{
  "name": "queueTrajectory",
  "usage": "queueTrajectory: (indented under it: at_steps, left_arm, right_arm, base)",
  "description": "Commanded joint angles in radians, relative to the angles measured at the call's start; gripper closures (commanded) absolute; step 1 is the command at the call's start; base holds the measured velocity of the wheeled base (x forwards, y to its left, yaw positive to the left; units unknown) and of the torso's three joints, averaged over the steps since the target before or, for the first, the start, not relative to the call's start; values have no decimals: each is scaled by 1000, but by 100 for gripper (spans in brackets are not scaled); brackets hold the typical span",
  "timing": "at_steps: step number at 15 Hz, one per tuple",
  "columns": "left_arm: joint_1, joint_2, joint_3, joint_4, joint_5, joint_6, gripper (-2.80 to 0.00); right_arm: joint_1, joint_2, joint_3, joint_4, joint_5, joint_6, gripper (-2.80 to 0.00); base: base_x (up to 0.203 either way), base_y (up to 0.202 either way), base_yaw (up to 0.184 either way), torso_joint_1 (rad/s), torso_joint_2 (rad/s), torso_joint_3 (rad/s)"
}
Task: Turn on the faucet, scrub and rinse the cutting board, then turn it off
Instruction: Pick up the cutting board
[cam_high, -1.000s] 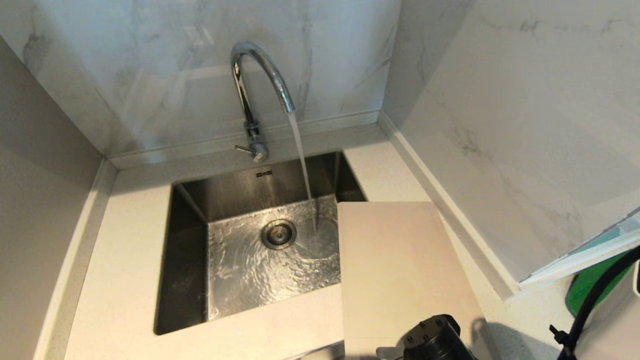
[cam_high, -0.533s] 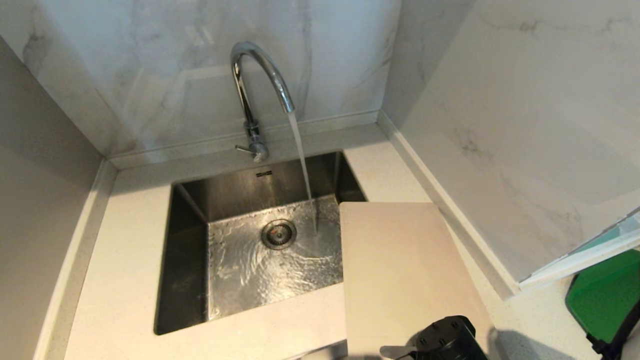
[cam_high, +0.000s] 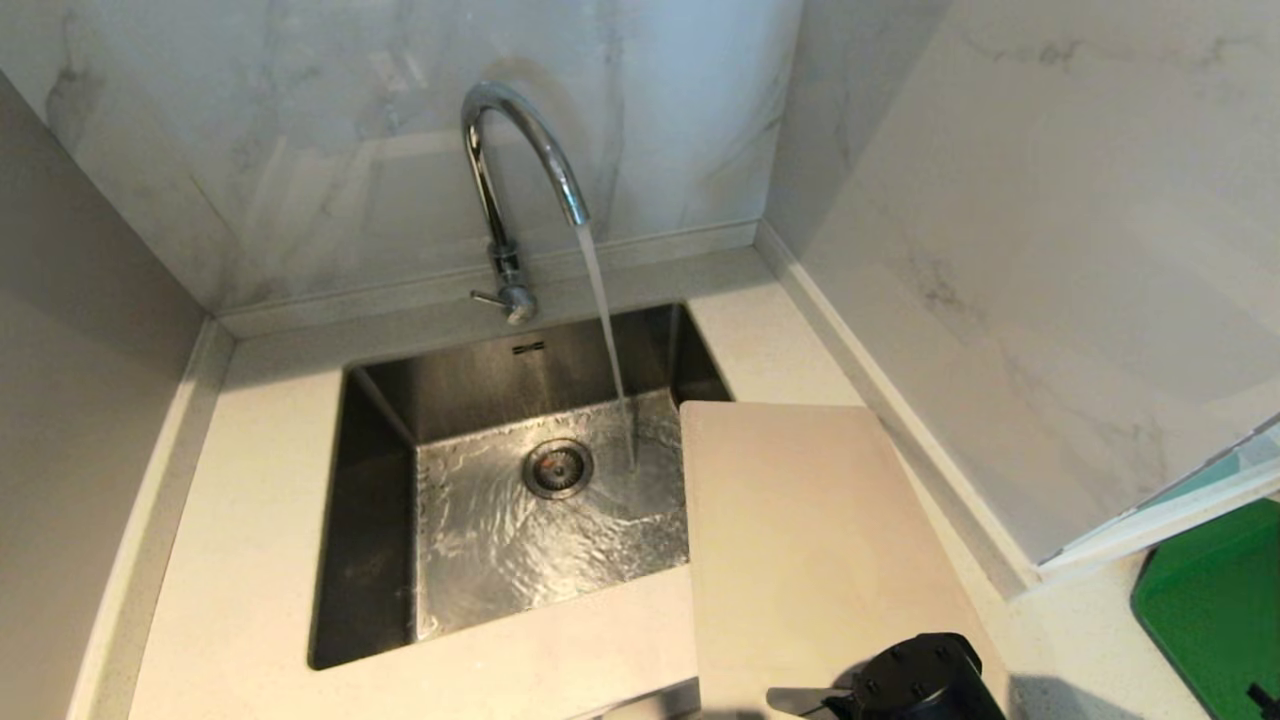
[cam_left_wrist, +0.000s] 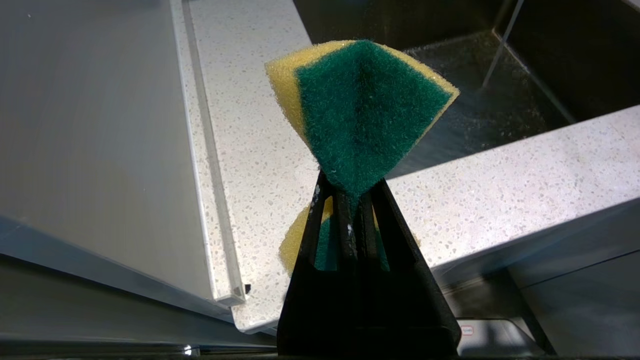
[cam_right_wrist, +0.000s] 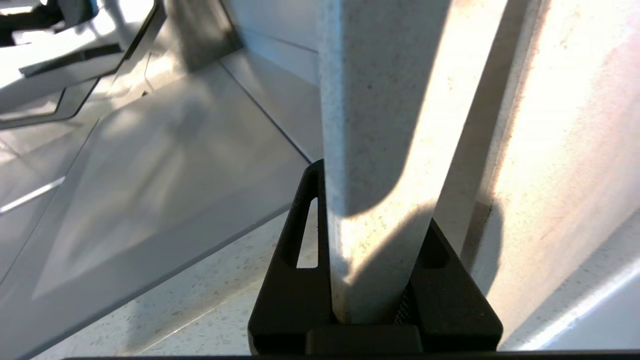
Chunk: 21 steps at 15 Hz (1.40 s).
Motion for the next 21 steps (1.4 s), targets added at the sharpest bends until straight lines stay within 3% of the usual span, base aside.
queueTrajectory:
  at_steps: [1, 10, 17, 21]
  left_arm:
    - [0, -1, 0, 0, 0, 0, 0]
    - [0, -1, 0, 0, 0, 0, 0]
    - [0, -1, 0, 0, 0, 0, 0]
    - [0, -1, 0, 0, 0, 0, 0]
  right_arm:
    - [1, -30, 0, -5, 0, -1, 0]
    - [-4, -134, 21, -84, -15, 51, 0]
    - [-75, -247, 37, -83, -22, -143, 0]
    - [-101, -260, 5, -85, -23, -165, 0]
  base:
    - [0, 0, 0, 0, 0, 0]
    - [0, 0, 0, 0, 0, 0]
    - [0, 0, 0, 0, 0, 0]
    - [0, 0, 0, 0, 0, 0]
